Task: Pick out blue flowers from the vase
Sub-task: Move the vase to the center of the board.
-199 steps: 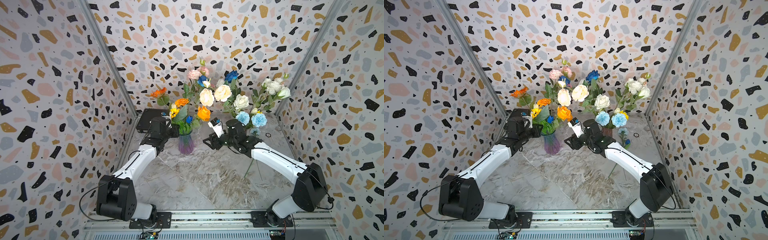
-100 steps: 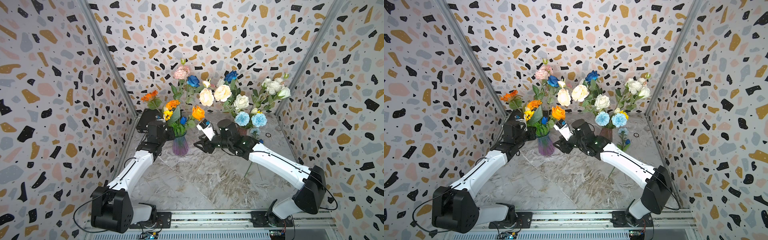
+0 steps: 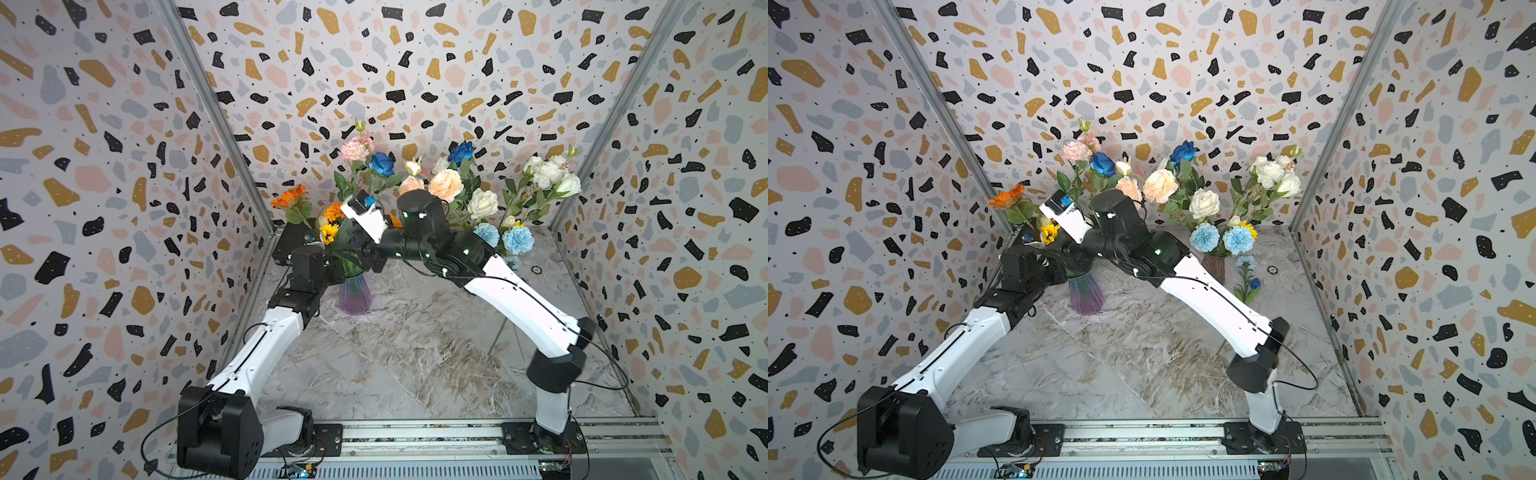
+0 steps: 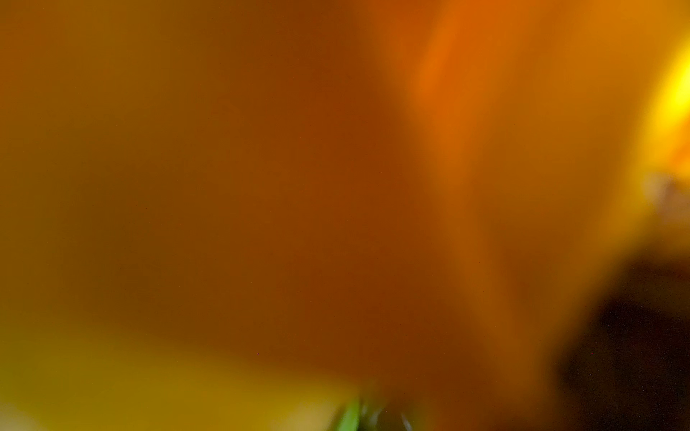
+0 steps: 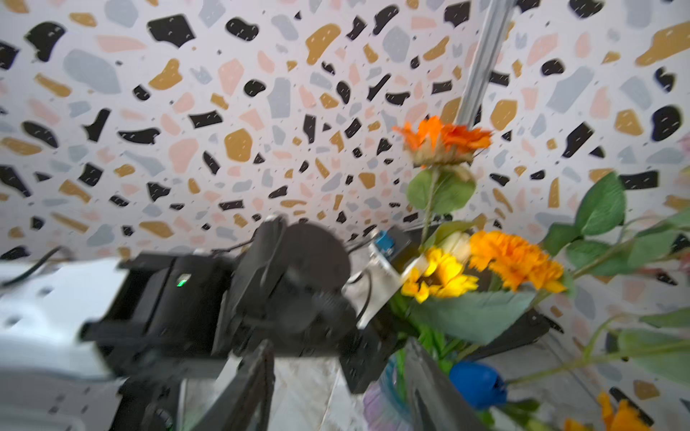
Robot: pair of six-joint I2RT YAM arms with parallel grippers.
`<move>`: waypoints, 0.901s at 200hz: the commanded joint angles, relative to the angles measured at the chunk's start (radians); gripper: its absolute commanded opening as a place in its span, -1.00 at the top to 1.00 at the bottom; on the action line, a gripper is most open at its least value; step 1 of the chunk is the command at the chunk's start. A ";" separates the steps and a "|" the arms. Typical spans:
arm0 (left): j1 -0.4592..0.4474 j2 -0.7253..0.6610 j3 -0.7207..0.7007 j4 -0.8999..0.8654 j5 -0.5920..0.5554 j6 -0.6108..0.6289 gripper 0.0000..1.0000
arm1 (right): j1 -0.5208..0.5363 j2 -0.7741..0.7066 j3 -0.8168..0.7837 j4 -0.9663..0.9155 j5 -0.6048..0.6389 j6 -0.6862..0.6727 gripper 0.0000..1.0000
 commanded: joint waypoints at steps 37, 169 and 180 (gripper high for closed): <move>0.019 -0.053 -0.045 -0.085 -0.154 -0.008 1.00 | -0.065 0.175 0.130 -0.091 0.189 0.112 -0.17; 0.020 -0.085 -0.120 -0.042 -0.133 -0.058 1.00 | -0.112 0.216 0.062 0.195 0.284 0.103 -0.14; 0.019 -0.083 -0.120 -0.040 -0.124 -0.058 1.00 | -0.123 0.224 0.062 0.229 0.261 0.109 -0.14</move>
